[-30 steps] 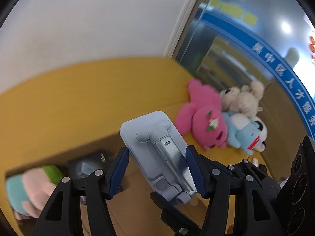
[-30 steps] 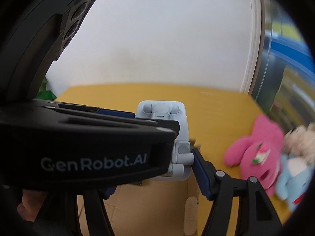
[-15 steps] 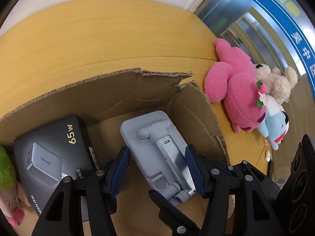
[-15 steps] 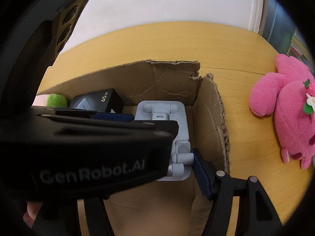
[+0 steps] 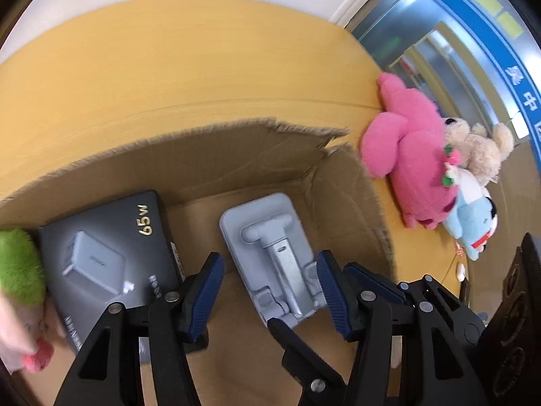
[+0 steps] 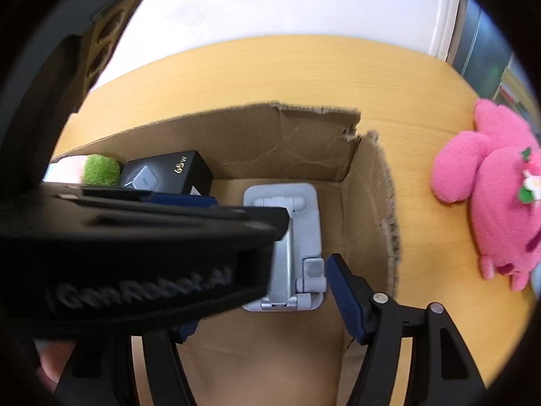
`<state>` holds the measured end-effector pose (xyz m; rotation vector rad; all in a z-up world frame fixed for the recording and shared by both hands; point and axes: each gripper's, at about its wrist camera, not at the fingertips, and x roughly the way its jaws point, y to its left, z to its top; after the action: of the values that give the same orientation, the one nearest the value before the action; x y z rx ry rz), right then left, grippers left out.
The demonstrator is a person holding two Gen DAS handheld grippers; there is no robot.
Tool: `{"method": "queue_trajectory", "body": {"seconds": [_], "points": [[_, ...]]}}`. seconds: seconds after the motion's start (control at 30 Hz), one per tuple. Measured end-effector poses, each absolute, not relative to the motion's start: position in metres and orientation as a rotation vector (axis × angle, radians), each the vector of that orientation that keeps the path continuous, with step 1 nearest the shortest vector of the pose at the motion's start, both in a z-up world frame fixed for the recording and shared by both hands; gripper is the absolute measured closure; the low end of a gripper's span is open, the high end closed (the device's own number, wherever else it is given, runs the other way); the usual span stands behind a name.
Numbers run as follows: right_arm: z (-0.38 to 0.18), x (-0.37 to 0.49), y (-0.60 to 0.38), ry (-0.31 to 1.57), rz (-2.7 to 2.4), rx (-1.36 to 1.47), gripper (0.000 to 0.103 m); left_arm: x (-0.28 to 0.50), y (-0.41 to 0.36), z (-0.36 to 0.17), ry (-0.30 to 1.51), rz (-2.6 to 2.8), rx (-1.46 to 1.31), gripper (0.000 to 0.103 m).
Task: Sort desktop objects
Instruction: 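Lower the phone stand into the box and open the left tool, then move both tools back toward the black sunglasses on the table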
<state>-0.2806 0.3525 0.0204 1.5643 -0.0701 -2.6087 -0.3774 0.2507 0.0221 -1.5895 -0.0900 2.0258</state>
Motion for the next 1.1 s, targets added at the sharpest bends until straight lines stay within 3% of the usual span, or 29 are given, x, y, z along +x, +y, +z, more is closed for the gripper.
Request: {"method": "queue_trajectory", "body": {"seconds": [0.2,0.27,0.37,0.5,0.67,1.1], "points": [[0.069,-0.205,0.352,0.007,-2.768,1.342,0.022,-0.291,0.219,0.119,-0.026,2.289,-1.179,0.04],[0.089,-0.191,0.345,0.033,-2.814,1.251,0.022,-0.245,0.203,0.152,0.008,2.421,-1.007,0.018],[0.112,-0.138,0.326,0.078,-2.876,1.092,0.019,-0.172,0.176,0.187,0.09,2.618,-0.749,0.0],[0.134,-0.078,0.309,0.081,-2.933,0.955,0.019,-0.09,0.147,0.207,0.181,2.727,-0.582,0.0],[0.148,-0.042,0.294,0.096,-2.967,0.9,0.019,-0.02,0.109,0.21,0.168,2.797,-0.549,0.0],[0.137,0.036,0.262,0.172,-2.939,0.857,0.019,0.068,0.056,0.147,0.218,2.89,-0.683,0.0]]}}
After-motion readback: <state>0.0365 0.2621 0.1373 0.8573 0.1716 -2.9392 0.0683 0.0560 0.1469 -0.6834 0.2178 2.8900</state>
